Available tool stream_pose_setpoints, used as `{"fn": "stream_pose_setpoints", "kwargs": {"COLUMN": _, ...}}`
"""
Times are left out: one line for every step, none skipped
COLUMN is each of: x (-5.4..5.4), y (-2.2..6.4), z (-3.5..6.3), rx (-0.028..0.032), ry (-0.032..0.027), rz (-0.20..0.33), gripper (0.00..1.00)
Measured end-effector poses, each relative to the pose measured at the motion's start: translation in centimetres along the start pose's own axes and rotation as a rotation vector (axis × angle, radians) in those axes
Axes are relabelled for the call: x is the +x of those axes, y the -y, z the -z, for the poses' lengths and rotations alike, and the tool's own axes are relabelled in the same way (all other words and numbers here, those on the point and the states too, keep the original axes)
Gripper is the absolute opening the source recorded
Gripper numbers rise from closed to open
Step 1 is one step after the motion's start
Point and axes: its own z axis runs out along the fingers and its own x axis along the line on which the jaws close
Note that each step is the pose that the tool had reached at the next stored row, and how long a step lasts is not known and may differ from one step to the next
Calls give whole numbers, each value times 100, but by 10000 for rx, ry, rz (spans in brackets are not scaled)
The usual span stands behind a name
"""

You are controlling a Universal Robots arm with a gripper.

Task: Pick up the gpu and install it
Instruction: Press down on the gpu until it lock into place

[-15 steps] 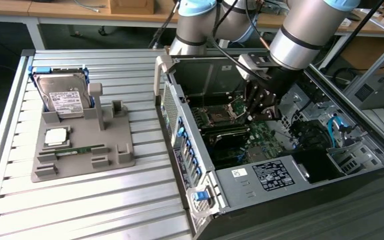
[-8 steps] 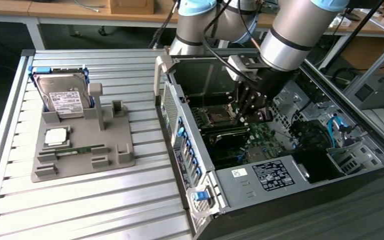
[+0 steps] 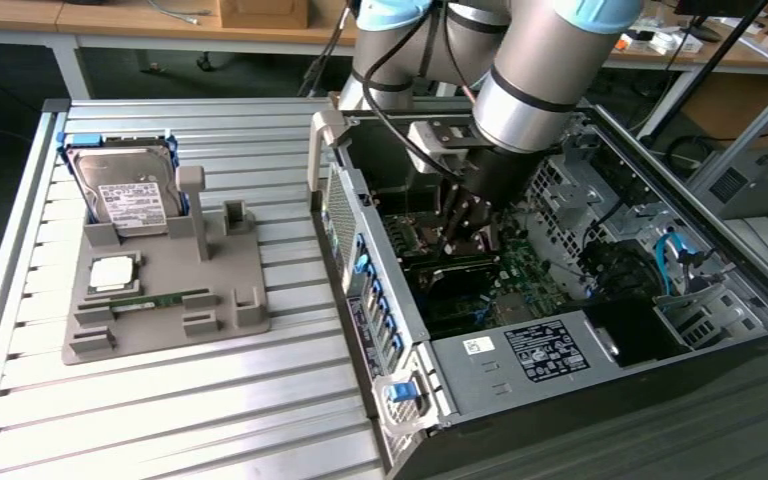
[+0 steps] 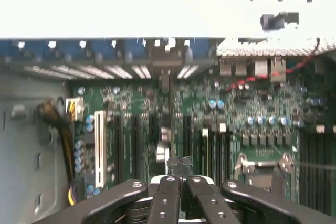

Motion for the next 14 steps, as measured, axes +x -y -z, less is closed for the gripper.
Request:
{"fn": "stream_pose_setpoints", "kwargs": {"x": 0, "y": -33, "z": -11, "rx": 0, "ry": -6, "rz": -1, "gripper": 10}}
{"fn": "stream_pose_setpoints", "kwargs": {"x": 1, "y": -58, "z": -18, "rx": 0, "ry": -7, "rz": -2, "gripper": 10}}
{"fn": "stream_pose_setpoints", "kwargs": {"x": 6, "y": -76, "z": -22, "rx": 1, "ry": -8, "rz": -2, "gripper": 10}}
{"fn": "stream_pose_setpoints", "kwargs": {"x": 12, "y": -86, "z": -26, "rx": 1, "ry": -7, "rz": -2, "gripper": 10}}
{"fn": "stream_pose_setpoints", "kwargs": {"x": 18, "y": -95, "z": -29, "rx": 2, "ry": -7, "rz": -2, "gripper": 10}}
{"fn": "stream_pose_setpoints", "kwargs": {"x": 23, "y": -103, "z": -32, "rx": 1, "ry": -7, "rz": -1, "gripper": 10}}
{"fn": "stream_pose_setpoints", "kwargs": {"x": 27, "y": -112, "z": -37, "rx": 1, "ry": -7, "rz": -1, "gripper": 10}}
{"fn": "stream_pose_setpoints", "kwargs": {"x": 28, "y": -121, "z": -43, "rx": 2, "ry": -6, "rz": -1, "gripper": 10}}
{"fn": "stream_pose_setpoints", "kwargs": {"x": 28, "y": -132, "z": -52, "rx": 2, "ry": -8, "rz": -1, "gripper": 10}}
{"fn": "stream_pose_setpoints", "kwargs": {"x": 28, "y": -136, "z": -57, "rx": 1, "ry": -10, "rz": -1, "gripper": 10}}
{"fn": "stream_pose_setpoints", "kwargs": {"x": 28, "y": -139, "z": -61, "rx": 1, "ry": -10, "rz": -2, "gripper": 10}}
{"fn": "stream_pose_setpoints", "kwargs": {"x": 29, "y": -143, "z": -65, "rx": 1, "ry": -11, "rz": -2, "gripper": 10}}
{"fn": "stream_pose_setpoints", "kwargs": {"x": 29, "y": -148, "z": -69, "rx": 1, "ry": -12, "rz": -1, "gripper": 10}}
{"fn": "stream_pose_setpoints", "kwargs": {"x": 29, "y": -154, "z": -74, "rx": 1, "ry": -11, "rz": -2, "gripper": 10}}
